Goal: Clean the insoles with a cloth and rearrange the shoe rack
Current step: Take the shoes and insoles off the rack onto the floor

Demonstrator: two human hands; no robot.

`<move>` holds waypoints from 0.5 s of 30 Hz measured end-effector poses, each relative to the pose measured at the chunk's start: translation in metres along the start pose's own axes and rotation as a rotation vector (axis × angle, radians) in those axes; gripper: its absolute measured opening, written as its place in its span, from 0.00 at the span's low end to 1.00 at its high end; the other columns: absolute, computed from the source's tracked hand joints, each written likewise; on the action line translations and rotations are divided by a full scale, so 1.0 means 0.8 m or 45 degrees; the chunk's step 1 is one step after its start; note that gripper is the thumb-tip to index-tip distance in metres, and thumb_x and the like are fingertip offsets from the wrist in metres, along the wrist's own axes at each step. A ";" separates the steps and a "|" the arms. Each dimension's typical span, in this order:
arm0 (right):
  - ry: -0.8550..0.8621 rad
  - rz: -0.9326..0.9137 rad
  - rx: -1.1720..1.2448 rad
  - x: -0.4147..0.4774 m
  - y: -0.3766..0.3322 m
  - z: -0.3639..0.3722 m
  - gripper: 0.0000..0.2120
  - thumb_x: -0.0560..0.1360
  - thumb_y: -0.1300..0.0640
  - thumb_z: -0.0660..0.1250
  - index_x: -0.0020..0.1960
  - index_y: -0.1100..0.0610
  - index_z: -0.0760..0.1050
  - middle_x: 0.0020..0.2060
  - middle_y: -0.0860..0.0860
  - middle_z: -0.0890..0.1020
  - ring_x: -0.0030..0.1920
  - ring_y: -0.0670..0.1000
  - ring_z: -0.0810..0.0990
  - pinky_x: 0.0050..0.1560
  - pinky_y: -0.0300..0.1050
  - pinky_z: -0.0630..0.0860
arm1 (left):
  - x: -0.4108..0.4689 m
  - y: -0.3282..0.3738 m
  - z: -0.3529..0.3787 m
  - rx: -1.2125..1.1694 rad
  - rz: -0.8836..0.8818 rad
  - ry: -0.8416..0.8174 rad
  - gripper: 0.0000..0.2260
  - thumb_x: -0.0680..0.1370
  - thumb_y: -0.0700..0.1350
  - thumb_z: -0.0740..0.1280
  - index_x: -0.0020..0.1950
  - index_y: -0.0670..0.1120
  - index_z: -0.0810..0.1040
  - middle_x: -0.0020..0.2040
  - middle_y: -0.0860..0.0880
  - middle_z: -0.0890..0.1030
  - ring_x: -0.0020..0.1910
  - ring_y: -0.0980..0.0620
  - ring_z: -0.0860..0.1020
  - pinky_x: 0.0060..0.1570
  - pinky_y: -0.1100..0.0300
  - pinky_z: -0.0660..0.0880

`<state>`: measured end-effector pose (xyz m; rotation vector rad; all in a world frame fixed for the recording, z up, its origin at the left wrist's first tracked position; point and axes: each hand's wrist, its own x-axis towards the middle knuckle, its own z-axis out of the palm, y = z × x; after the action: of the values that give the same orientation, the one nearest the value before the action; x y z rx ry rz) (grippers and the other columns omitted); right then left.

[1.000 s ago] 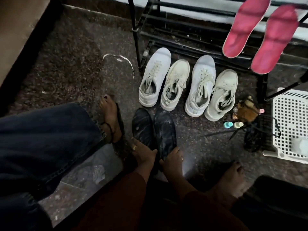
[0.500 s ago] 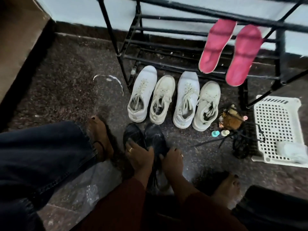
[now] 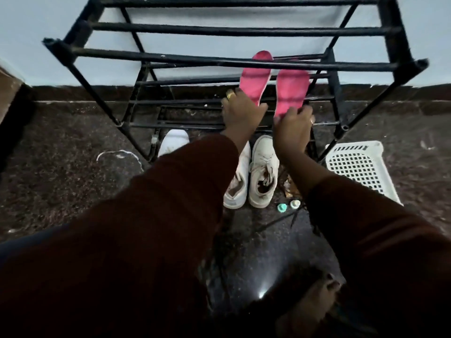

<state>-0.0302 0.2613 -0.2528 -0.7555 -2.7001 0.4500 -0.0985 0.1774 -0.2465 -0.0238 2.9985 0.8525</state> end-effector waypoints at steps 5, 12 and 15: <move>-0.197 0.177 -0.055 0.049 -0.012 0.002 0.32 0.72 0.44 0.68 0.65 0.64 0.63 0.61 0.61 0.68 0.60 0.59 0.69 0.59 0.49 0.68 | 0.043 0.019 0.018 0.067 -0.115 -0.254 0.42 0.69 0.61 0.65 0.74 0.37 0.57 0.72 0.39 0.63 0.69 0.39 0.63 0.65 0.50 0.62; -0.332 0.445 0.215 0.081 -0.010 0.019 0.33 0.72 0.55 0.71 0.68 0.65 0.57 0.62 0.60 0.71 0.61 0.59 0.72 0.56 0.49 0.72 | 0.066 0.038 0.010 0.098 -0.113 -0.326 0.29 0.75 0.57 0.66 0.69 0.40 0.68 0.68 0.42 0.70 0.66 0.44 0.70 0.61 0.54 0.70; -0.319 0.449 0.272 0.079 -0.011 0.012 0.35 0.72 0.57 0.71 0.69 0.67 0.56 0.63 0.60 0.70 0.63 0.59 0.72 0.57 0.49 0.71 | 0.053 0.041 0.004 0.011 -0.130 -0.376 0.25 0.70 0.53 0.71 0.61 0.39 0.75 0.62 0.42 0.75 0.59 0.45 0.76 0.55 0.57 0.74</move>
<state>-0.0889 0.2863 -0.2461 -1.1846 -2.6793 0.9565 -0.1413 0.2062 -0.2331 -0.0466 2.7005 0.7581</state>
